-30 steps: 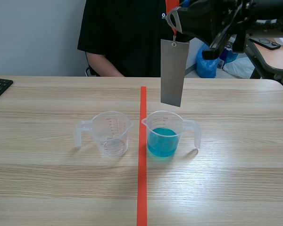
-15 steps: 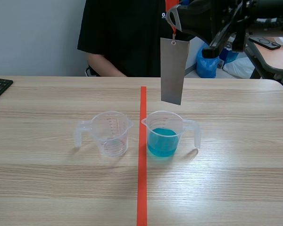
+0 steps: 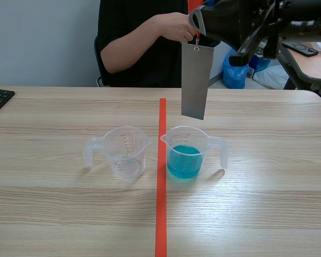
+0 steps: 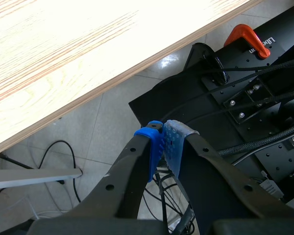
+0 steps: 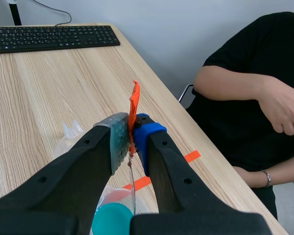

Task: Do the redox reaction experiment.
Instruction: 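Move the plate over the blue solution, then point at the plate with the left hand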

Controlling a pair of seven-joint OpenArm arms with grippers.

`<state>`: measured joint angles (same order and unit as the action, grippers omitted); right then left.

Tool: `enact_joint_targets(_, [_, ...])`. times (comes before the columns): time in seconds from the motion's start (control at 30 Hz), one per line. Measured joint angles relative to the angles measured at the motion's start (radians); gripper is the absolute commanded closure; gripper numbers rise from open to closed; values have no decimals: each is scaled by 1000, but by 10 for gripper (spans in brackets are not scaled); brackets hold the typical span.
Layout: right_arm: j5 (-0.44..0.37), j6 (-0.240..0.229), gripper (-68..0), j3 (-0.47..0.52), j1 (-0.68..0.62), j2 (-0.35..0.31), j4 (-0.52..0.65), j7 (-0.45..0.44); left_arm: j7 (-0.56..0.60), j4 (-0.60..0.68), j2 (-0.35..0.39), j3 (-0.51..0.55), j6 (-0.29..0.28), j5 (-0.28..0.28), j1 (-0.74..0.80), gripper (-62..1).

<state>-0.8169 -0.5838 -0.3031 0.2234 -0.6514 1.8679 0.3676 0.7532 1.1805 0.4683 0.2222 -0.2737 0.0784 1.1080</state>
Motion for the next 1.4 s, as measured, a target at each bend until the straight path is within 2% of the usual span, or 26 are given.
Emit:
enact_joint_targets(0.57, [0,0,-15,0,0,0,0,0,1,0,0,0,0,0,0,-38])
enact_joint_targets(0.7, [0,0,-15,0,0,0,0,0,61,0,7,0,27,-5,-8,-38])
enact_joint_targets(0.73, [0,0,-15,0,0,0,0,0,58,0,19,0,26,-21,-18,-38])
enact_joint_targets(0.83, [0,0,-15,0,0,0,0,0,44,5,90,-1,-2,-131,-68,-38])
enact_joint_targets(0.9, [0,0,-15,0,0,0,0,0,42,17,158,-1,-21,-168,-119,-38])
enact_joint_targets(1.03, [0,0,-15,0,0,0,0,1,35,33,275,0,-126,-230,-246,-38])
enact_joint_targets(1.2, [0,0,-15,0,0,0,0,0,-64,33,381,-5,-266,-318,-427,-38])
enact_joint_targets(1.3, [0,0,-15,0,0,0,0,0,-100,33,440,-46,-314,-376,-548,-38])
enact_joint_targets(1.4, [0,0,-15,0,0,0,0,0,-154,33,481,-130,-345,-431,-691,-38])
